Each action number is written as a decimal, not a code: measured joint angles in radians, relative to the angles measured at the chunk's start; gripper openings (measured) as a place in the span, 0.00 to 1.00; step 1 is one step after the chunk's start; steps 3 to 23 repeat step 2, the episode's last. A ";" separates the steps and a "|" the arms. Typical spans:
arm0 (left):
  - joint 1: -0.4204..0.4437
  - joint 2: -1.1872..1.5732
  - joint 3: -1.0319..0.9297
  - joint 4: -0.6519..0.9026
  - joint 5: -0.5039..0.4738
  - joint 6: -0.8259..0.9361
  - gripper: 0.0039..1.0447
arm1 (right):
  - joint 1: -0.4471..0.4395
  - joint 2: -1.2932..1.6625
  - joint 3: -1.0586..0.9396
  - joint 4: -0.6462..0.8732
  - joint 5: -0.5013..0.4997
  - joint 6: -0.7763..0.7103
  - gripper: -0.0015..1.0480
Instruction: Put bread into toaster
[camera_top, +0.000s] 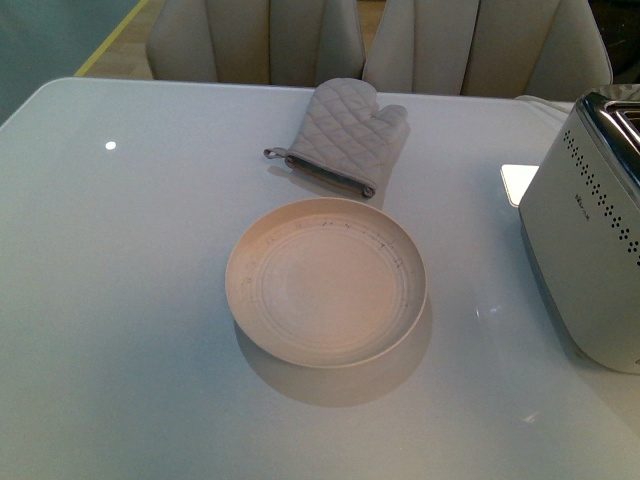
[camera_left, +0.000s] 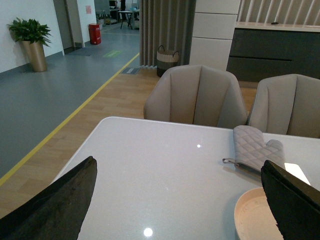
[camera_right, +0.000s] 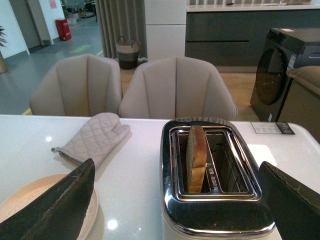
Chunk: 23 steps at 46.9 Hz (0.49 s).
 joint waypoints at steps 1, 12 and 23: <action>0.000 0.000 0.000 0.000 0.000 0.000 0.94 | 0.000 0.000 0.000 0.000 0.000 0.000 0.91; 0.000 0.000 0.000 0.000 0.000 0.000 0.94 | 0.000 0.000 0.000 0.000 0.000 0.000 0.91; 0.000 0.000 0.000 0.000 0.000 0.000 0.94 | 0.000 0.000 0.000 0.000 0.000 0.000 0.91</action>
